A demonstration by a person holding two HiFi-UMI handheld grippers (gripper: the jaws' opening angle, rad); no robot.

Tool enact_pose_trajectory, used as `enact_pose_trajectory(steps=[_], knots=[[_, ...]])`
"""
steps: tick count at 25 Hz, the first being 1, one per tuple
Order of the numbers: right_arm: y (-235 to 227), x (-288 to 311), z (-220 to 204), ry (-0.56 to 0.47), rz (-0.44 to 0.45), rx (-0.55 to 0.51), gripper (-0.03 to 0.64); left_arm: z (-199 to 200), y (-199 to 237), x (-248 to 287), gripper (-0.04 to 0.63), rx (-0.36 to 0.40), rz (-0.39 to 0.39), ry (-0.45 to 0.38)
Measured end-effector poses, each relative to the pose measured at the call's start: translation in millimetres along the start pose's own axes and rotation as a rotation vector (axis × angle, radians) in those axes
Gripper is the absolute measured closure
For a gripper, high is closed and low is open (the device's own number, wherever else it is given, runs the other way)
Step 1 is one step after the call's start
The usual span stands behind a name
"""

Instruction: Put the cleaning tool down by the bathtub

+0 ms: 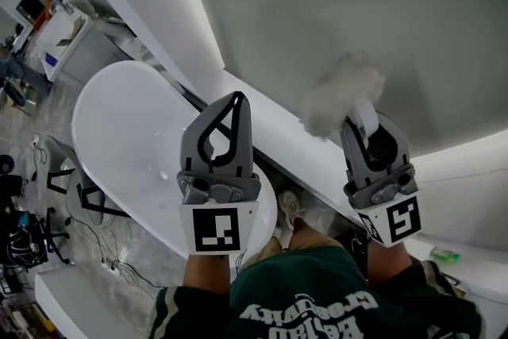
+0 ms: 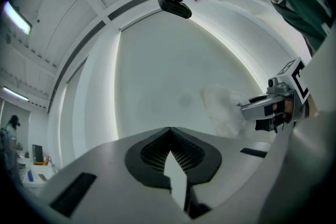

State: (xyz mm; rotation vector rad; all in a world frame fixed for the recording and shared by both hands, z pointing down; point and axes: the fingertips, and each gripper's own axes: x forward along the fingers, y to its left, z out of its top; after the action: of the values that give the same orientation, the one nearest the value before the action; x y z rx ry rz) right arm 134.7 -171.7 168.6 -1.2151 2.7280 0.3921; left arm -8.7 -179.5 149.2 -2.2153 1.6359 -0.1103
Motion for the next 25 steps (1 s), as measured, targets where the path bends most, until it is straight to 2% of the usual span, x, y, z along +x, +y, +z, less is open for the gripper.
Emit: enact_pose_trajectory(steps=[6,16,21,25], knots=[[-5,12,-10,0.001,0.057,0.016,0.523,-12,-3,12,0.588,0.011,0.03,0.041],[-1,26,-22,0.009,0.116,0.054,0.523,-23,-9,18,0.588,0.024,0.031,0.087],[7,32,-28,0.024,0.163,0.082,0.523,-23,-11,18,0.588,-0.014,0.017,0.078],[19,44,-42,0.052,0.187,0.085,0.523,-36,-4,14,0.588,0.008,0.029,0.088]])
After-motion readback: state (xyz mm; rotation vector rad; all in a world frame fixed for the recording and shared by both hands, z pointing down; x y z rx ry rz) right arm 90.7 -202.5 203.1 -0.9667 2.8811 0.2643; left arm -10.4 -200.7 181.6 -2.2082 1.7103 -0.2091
